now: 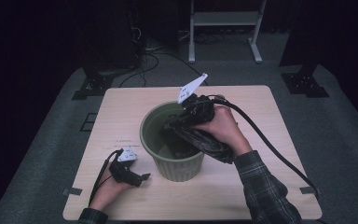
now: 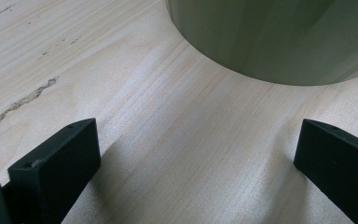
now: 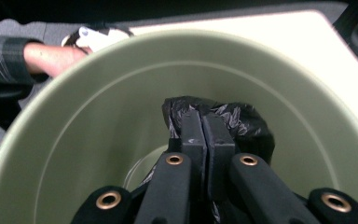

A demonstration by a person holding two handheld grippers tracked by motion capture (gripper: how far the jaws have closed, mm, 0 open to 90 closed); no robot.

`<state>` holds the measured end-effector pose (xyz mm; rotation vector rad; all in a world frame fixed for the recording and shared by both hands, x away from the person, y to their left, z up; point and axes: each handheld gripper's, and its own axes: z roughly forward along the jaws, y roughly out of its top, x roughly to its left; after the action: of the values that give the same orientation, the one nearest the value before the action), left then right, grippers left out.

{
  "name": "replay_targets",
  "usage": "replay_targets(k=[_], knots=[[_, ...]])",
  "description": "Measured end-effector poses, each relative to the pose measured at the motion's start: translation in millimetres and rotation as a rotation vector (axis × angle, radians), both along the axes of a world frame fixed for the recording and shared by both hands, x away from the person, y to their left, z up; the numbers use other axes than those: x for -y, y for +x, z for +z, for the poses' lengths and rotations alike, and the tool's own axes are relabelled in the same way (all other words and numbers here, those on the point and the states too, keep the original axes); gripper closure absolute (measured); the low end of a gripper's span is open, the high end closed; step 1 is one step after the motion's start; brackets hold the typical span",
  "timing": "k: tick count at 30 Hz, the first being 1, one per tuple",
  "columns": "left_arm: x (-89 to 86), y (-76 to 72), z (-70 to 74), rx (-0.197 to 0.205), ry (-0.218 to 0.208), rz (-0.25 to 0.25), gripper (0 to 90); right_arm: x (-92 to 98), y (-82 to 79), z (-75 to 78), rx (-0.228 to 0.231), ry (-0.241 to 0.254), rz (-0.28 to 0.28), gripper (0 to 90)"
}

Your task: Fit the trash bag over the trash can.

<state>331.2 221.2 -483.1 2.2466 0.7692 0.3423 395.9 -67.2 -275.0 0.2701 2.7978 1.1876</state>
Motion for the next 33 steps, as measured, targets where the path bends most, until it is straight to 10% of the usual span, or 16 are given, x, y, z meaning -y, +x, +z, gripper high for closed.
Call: replay_targets(k=[9, 22, 33], knots=[[0.0, 0.0, 0.0, 0.0, 0.0, 0.0, 0.0, -8.1, 2.7, -12.2, -0.053, -0.105, 0.018, 82.2], [-4.7, 0.5, 3.3, -0.011, -0.026, -0.01, 0.0, 1.3, 2.9, -0.2, 0.025, -0.02, -0.104, 11.6], [-18.0, -3.3, 28.8, 0.0, -0.128, -0.048, 0.0, 14.2, -6.6, 8.9, 0.04, 0.07, -0.103, 9.3]])
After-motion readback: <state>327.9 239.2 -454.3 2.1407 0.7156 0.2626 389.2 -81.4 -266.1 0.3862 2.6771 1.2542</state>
